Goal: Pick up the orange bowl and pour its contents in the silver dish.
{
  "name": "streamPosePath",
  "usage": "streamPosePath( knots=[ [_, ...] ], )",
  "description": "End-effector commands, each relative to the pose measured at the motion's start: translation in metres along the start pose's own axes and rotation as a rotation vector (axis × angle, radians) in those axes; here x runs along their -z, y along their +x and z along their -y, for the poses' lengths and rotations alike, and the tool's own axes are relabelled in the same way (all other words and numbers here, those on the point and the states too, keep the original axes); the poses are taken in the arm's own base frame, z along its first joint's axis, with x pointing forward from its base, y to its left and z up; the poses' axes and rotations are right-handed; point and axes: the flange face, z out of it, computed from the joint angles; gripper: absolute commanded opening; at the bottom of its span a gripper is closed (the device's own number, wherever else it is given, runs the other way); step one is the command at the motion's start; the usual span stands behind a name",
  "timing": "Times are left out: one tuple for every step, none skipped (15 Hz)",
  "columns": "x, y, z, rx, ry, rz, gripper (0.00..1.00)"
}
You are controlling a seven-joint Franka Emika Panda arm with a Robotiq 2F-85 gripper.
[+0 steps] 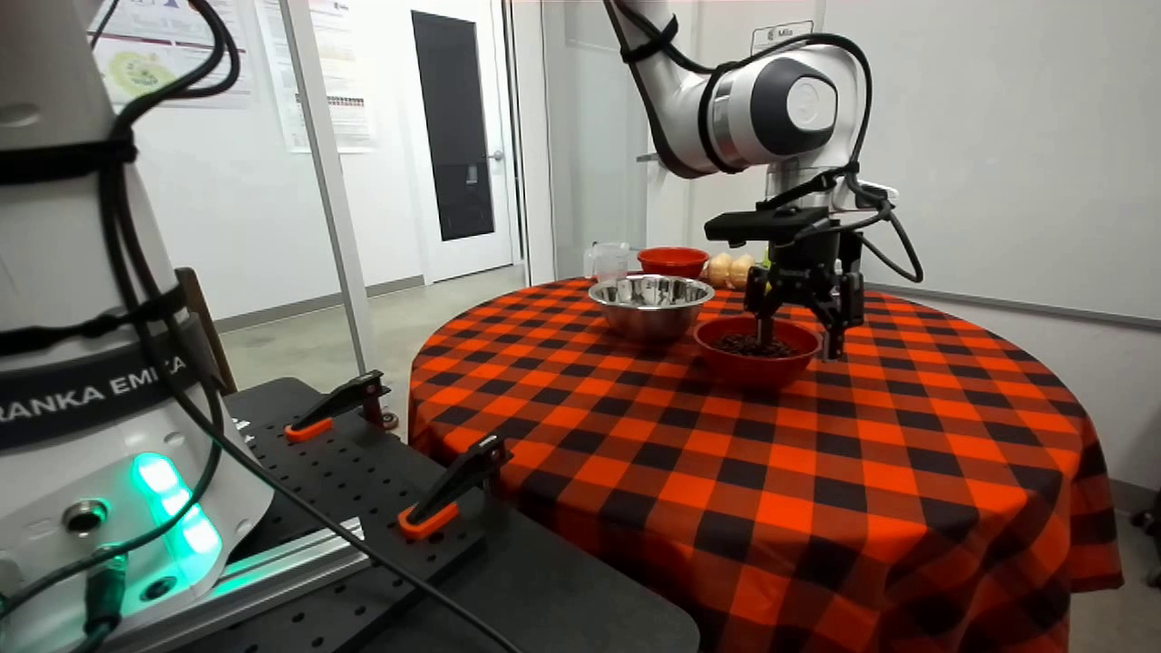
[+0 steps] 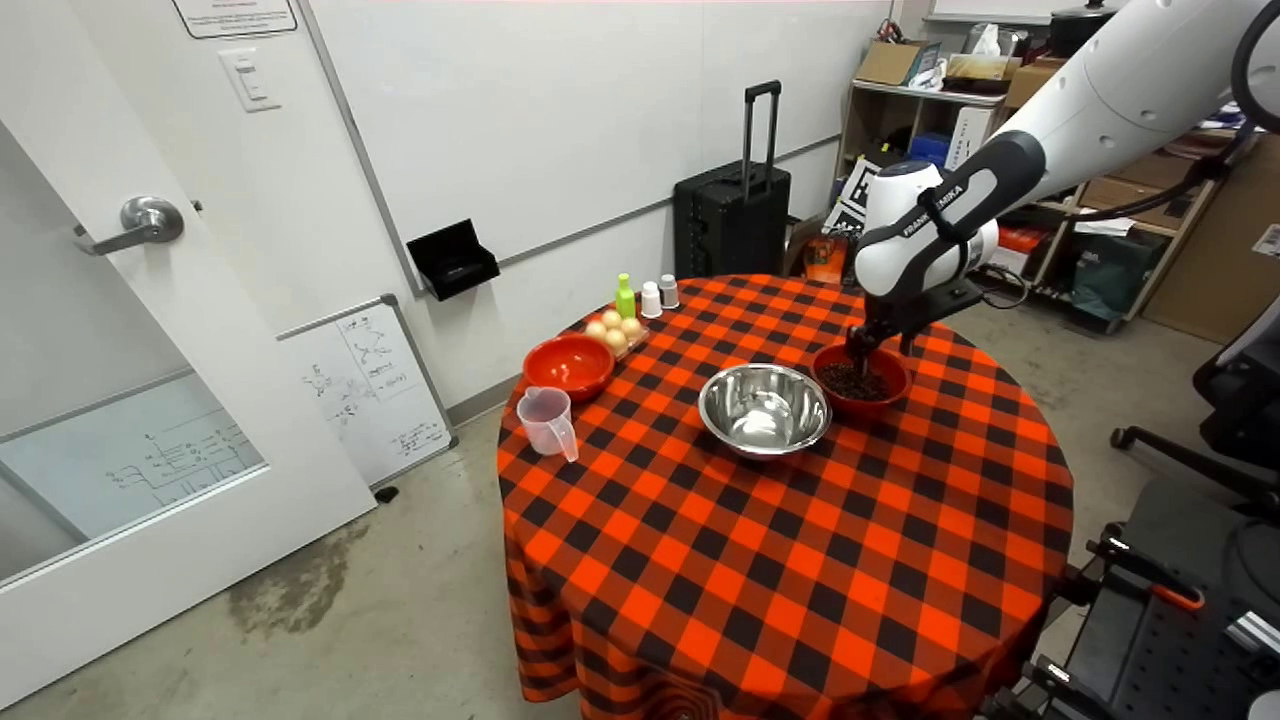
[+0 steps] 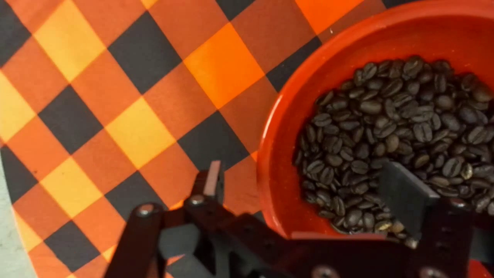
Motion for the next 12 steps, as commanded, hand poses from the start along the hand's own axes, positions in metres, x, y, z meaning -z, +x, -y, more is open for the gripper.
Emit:
streamPosePath(
  knots=[
    [-0.012,0.006,0.003,0.002,0.043,0.032,0.94],
    [-0.015,0.006,0.005,0.0,0.05,0.039,0.88],
    [-0.017,0.006,0.006,-0.005,0.058,0.043,0.82],
    [-0.019,0.005,0.006,-0.016,0.075,0.046,0.89],
    [-0.02,0.005,0.006,-0.028,0.093,0.047,0.95],
    [-0.019,0.006,0.004,-0.056,0.128,0.044,0.98],
    [-0.019,0.006,0.002,-0.079,0.155,0.043,1.0],
    [-0.018,0.005,-0.001,-0.097,0.18,0.042,1.0],
    [-0.017,0.006,-0.004,-0.111,0.204,0.04,1.0],
    [-0.017,0.006,-0.005,-0.127,0.228,0.038,1.0],
    [-0.016,0.005,-0.007,-0.144,0.254,0.037,1.0],
    [-0.015,0.005,-0.006,-0.167,0.285,0.034,1.0]
  ],
)
